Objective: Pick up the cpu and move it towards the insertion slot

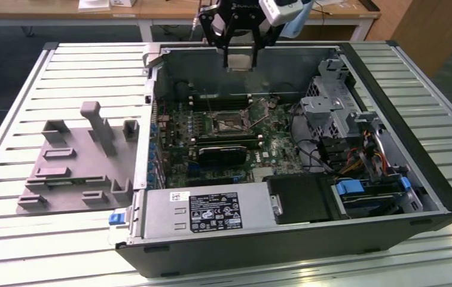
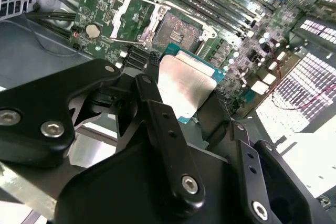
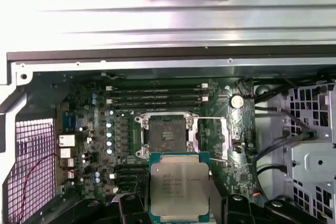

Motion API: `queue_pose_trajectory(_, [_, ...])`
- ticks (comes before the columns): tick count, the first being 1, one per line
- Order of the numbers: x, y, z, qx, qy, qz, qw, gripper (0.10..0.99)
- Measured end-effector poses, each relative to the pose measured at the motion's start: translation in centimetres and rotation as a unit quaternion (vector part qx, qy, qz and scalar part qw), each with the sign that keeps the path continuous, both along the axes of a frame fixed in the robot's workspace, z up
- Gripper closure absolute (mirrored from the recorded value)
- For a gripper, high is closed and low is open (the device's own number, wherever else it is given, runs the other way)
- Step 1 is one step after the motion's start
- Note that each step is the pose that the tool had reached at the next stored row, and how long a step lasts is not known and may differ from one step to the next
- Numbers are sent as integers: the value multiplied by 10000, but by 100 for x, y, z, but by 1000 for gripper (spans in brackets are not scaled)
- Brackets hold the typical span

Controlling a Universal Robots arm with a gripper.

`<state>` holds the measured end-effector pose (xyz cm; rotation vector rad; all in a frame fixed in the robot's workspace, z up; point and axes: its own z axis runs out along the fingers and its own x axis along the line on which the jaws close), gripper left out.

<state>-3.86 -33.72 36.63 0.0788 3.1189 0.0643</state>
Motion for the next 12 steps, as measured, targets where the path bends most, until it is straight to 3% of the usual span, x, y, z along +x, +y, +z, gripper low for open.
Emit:
queue_pose_trajectory(6, [0,122,-48,-47,-28,1,10000,549])
queue_pose_trajectory(12, [1,183,-64,-62,-38,34,10000,549])
